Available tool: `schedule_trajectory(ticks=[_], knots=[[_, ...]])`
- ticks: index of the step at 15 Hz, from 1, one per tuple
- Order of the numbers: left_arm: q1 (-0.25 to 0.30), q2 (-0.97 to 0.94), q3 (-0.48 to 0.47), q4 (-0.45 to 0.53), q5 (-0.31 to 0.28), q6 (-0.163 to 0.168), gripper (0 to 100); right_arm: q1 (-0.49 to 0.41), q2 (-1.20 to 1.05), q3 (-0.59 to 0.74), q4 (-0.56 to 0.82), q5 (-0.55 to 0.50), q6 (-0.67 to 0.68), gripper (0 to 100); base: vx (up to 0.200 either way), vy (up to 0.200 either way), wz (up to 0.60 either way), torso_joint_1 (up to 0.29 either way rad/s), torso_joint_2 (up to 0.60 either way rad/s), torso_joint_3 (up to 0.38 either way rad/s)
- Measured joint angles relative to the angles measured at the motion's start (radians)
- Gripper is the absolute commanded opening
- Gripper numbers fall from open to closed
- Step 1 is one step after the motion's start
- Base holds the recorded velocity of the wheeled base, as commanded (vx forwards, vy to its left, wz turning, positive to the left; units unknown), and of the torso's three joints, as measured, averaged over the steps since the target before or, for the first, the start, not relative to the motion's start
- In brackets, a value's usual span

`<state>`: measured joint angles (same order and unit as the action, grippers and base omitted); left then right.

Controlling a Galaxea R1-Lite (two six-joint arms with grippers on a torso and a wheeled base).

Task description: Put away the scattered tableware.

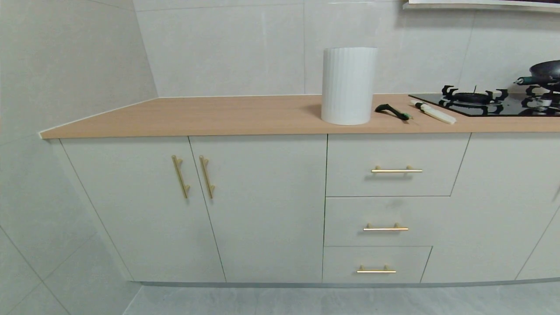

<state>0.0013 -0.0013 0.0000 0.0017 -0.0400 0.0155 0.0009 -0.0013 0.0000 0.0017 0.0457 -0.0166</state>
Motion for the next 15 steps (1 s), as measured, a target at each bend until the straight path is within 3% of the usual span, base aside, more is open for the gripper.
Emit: schedule_trajectory(ticks=[6, 15], knots=[[0.000, 0.000, 0.000, 0.000, 0.000, 0.000, 100, 0.000, 0.000, 0.000, 0.000, 0.000, 0.000, 100, 0.200, 0.000, 0.00, 0.004, 0.00, 0.004], [0.000, 0.000, 0.000, 0.000, 0.002, -0.004, 100, 0.000, 0.000, 0.000, 0.000, 0.000, 0.000, 100, 0.000, 0.000, 0.00, 0.000, 0.00, 0.000]])
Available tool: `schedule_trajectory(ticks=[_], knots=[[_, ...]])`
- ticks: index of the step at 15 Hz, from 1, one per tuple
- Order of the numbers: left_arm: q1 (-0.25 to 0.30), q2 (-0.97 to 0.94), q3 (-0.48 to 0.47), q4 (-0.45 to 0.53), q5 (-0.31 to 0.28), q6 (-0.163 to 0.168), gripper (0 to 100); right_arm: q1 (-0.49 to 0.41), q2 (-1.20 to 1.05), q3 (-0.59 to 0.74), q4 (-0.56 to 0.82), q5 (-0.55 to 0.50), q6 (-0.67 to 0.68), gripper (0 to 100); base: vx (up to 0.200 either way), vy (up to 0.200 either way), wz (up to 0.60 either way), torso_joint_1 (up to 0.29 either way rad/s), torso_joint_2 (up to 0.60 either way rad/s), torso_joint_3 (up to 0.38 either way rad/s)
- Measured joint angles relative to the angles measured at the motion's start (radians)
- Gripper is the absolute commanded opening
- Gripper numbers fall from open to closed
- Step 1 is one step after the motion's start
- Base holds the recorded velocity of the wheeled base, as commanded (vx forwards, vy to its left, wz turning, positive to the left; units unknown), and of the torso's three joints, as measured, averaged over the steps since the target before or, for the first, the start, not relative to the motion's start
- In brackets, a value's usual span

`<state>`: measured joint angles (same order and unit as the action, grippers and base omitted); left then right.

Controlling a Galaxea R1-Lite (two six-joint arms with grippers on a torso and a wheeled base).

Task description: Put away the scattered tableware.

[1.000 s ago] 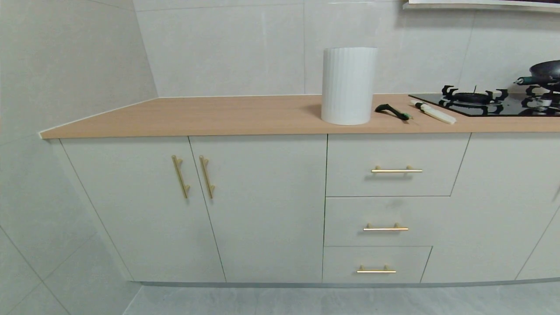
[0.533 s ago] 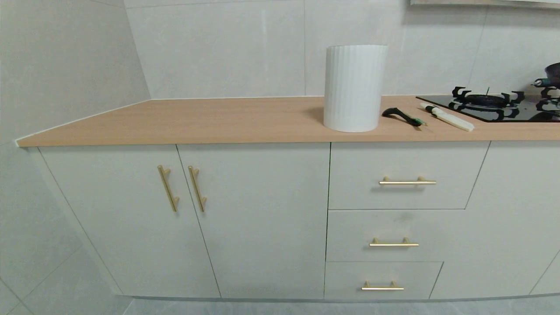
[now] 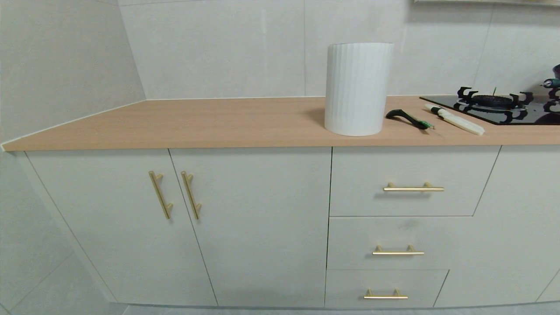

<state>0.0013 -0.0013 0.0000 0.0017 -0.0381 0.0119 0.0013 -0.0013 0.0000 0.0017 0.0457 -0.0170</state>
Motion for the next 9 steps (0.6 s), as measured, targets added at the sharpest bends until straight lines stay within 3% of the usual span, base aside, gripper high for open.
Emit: schedule_trajectory(ticks=[9], knots=[[0.000, 0.000, 0.000, 0.000, 0.000, 0.000, 100, 0.000, 0.001, -0.004, -0.004, 0.003, -0.006, 100, 0.000, 0.000, 0.00, 0.000, 0.00, 0.000]])
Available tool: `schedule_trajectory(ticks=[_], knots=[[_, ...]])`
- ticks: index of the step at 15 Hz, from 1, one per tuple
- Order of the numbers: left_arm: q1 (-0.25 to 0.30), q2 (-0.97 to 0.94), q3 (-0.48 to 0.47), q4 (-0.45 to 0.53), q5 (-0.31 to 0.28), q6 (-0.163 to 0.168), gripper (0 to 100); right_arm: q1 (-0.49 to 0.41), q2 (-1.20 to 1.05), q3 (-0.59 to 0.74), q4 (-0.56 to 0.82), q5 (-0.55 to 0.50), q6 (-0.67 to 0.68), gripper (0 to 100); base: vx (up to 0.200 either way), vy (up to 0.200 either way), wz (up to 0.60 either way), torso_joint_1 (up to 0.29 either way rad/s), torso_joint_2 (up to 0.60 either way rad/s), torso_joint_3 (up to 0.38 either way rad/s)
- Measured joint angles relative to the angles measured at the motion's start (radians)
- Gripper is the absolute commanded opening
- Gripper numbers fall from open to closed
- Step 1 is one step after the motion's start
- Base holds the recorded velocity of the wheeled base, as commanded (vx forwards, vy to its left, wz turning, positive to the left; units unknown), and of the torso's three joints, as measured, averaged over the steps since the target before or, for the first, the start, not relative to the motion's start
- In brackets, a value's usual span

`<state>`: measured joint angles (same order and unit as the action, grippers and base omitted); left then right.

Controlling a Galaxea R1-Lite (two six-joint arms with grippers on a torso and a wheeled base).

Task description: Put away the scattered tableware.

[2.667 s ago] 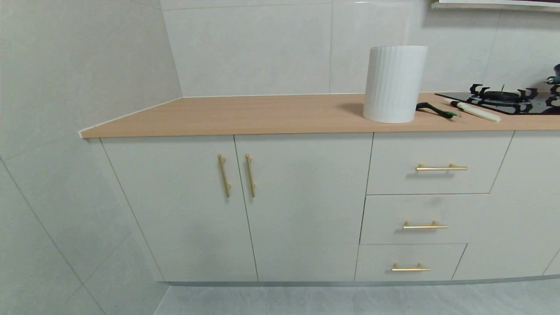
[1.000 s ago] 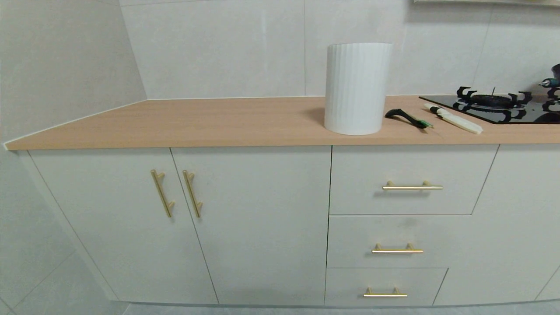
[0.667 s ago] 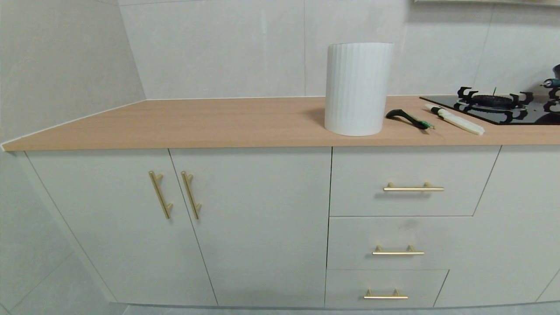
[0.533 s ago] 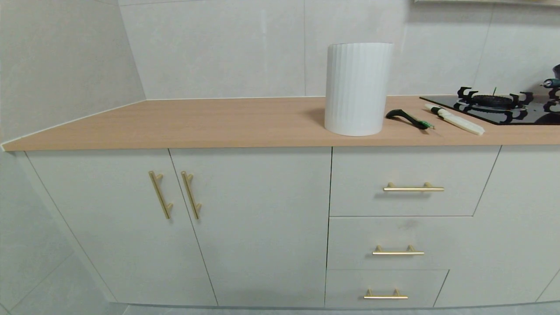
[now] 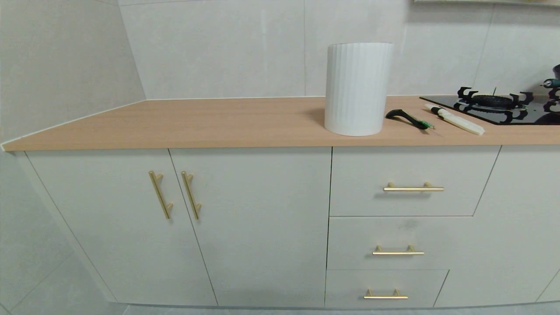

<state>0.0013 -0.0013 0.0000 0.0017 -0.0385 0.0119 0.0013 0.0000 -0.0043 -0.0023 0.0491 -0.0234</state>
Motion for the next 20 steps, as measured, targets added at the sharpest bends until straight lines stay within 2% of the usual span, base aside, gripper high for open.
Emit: schedule_trajectory(ticks=[3, 5, 14, 18, 20], knots=[[0.000, 0.000, 0.000, 0.000, 0.000, 0.000, 100, 0.019, 0.062, -0.122, 0.007, 0.030, 0.022, 100, 0.000, 0.000, 0.00, 0.000, 0.00, 0.000], [0.000, 0.000, 0.000, 0.000, 0.000, 0.000, 100, 0.046, 0.195, -0.179, 0.005, 0.061, 0.023, 100, 0.000, 0.000, 0.00, 0.000, 0.00, 0.000], [0.000, 0.000, 0.000, 0.000, 0.000, 0.000, 100, 0.104, 1.108, -0.433, -0.057, 0.117, 0.025, 100, 0.000, 0.000, 0.00, 0.000, 0.00, 0.000], [0.000, 0.000, 0.000, 0.000, 0.000, 0.000, 100, 0.103, 1.493, -0.579, -0.165, 0.117, 0.027, 100, 0.000, 0.000, 0.00, 0.000, 0.00, 0.000], [0.000, 0.000, 0.000, 0.000, 0.000, 0.000, 100, 0.103, 1.663, -0.621, -0.264, 0.106, 0.033, 100, 0.000, 0.000, 0.00, 0.000, 0.00, 0.000]])
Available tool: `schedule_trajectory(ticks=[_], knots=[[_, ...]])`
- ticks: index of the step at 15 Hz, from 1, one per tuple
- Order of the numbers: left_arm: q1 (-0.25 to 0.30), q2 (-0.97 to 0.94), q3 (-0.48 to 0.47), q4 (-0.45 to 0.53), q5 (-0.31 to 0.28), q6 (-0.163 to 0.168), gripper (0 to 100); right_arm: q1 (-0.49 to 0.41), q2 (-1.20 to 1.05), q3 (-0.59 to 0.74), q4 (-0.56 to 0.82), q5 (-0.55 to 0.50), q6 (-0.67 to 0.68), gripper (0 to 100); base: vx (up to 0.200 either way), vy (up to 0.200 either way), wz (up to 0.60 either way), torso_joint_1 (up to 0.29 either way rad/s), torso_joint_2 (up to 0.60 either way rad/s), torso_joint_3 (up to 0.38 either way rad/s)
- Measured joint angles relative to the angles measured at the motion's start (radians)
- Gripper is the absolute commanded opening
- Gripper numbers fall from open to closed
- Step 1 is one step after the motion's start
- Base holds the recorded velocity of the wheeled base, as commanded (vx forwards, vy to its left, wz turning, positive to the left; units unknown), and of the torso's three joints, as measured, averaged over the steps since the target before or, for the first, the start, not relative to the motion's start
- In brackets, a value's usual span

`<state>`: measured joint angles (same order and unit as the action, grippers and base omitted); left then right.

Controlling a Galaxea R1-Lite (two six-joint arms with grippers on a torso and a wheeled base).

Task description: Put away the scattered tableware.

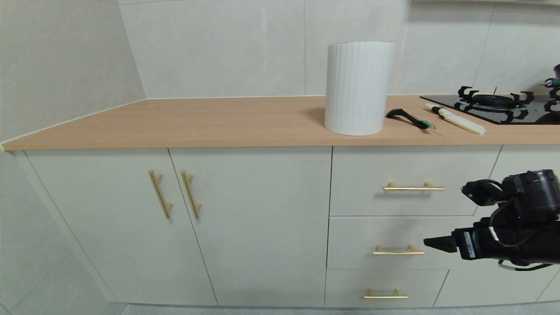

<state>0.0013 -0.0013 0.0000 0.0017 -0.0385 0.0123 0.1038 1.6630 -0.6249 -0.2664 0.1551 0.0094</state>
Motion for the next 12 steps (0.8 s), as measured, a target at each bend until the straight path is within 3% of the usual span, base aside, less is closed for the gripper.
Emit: schedule_trajectory(ticks=[8, 12], knots=[[0.000, 0.000, 0.000, 0.000, 0.000, 0.000, 100, 0.000, 0.407, 0.009, -0.415, -0.094, 0.032, 100, 0.000, 0.000, 0.00, 0.000, 0.00, 0.000], [0.000, 0.000, 0.000, 0.000, 0.000, 0.000, 100, -0.004, 0.521, 0.002, -0.498, -0.104, 0.044, 100, 0.000, 0.000, 0.00, 0.000, 0.00, 0.000]])
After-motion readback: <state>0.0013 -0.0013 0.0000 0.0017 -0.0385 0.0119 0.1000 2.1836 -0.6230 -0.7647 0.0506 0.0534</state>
